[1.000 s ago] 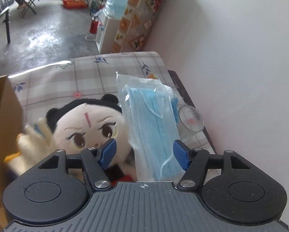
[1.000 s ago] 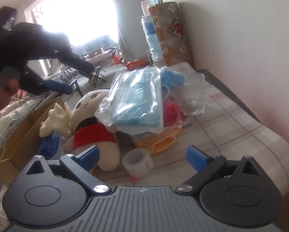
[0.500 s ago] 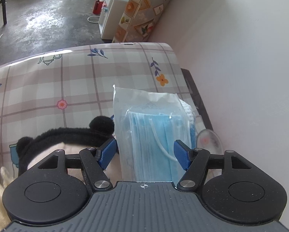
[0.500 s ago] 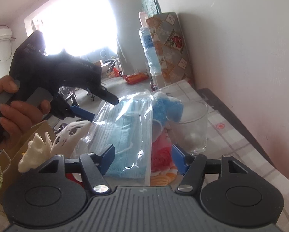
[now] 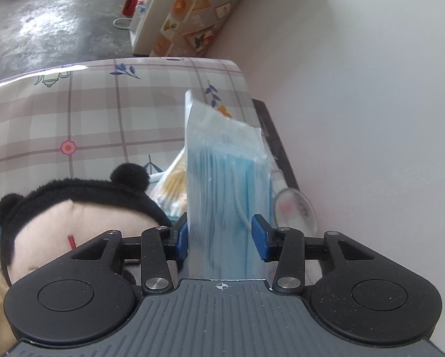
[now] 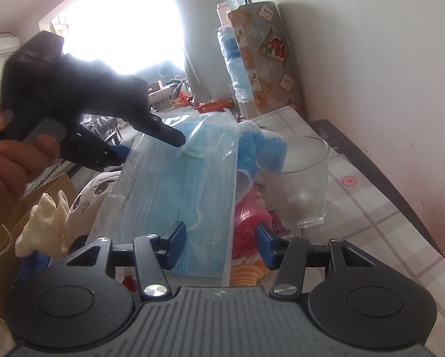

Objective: Organize soft objects
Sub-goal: 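Grasp the bag of blue face masks with the left gripper and lift, then carry the mask bag with the left gripper while the right gripper grasps the white tape roll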

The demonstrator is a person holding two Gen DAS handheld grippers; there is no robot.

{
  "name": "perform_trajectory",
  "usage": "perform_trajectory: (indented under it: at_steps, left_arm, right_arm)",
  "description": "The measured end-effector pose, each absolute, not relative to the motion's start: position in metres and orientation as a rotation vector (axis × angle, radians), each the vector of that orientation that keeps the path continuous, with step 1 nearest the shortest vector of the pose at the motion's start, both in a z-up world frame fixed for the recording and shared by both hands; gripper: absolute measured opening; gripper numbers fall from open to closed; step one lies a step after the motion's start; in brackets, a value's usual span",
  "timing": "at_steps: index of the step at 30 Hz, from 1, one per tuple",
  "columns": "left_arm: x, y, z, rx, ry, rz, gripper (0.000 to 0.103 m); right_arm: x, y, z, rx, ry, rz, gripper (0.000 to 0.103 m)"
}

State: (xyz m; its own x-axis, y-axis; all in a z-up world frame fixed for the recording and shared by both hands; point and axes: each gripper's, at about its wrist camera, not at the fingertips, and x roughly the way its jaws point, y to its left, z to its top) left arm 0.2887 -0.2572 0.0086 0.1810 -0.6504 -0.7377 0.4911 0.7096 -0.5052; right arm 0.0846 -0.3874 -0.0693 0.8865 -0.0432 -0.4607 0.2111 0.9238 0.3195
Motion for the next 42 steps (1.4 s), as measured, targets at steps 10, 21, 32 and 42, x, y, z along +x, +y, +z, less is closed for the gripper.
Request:
perform_trajectory:
  at_steps: [10,21,32,42]
  left_arm:
    - [0.265,-0.276,-0.006,-0.046,1.122,-0.83,0.026]
    - [0.224,-0.246,0.031,0.012,0.96,-0.739,0.008]
    - [0.164,-0.155,0.054,-0.07,0.861,-0.62,0.008]
    - [0.116,-0.096,0.034,-0.139,0.82,-0.575,0.008]
  right_arm:
    - [0.085,-0.388,-0.072,0.365,0.464,-0.121,0.052]
    - [0.066,-0.385,-0.063,0.334,0.438,-0.143,0.052]
    - [0.029,-0.369,-0.052,0.275,0.543,-0.057,0.059]
    - [0.058,-0.327,-0.074,0.066,0.676,0.014,0.066]
